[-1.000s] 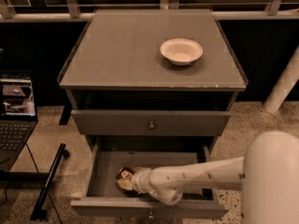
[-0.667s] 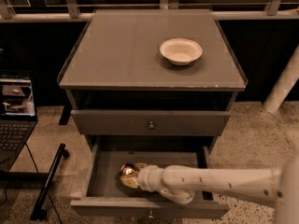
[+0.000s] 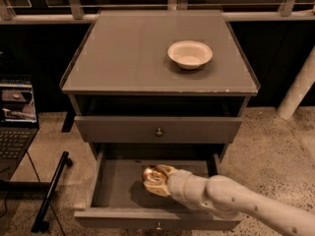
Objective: Pick orange can from middle drawer and place on counter
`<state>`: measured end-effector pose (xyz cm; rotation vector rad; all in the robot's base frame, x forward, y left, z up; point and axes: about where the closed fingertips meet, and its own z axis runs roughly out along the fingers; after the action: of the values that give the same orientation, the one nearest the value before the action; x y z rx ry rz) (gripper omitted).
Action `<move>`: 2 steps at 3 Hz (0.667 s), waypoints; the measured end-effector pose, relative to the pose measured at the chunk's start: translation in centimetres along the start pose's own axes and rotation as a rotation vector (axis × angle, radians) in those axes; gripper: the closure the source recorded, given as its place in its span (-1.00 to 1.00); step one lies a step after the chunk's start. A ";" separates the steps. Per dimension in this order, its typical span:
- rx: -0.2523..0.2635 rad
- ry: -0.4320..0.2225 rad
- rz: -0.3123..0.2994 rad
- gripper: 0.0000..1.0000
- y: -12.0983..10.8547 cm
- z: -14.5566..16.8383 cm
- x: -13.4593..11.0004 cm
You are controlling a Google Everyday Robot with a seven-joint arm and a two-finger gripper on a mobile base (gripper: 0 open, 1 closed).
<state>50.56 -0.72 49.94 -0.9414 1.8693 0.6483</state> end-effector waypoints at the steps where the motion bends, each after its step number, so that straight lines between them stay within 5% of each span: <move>1: 0.046 -0.012 0.033 1.00 -1.4 -3.4 1.2; 2: 0.048 -0.011 0.033 1.00 -1.4 -3.4 1.2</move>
Offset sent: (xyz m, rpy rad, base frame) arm -0.0092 -0.0356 0.0040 0.0139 0.0023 -0.0510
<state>49.71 -4.45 50.27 -0.8757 1.8858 0.6249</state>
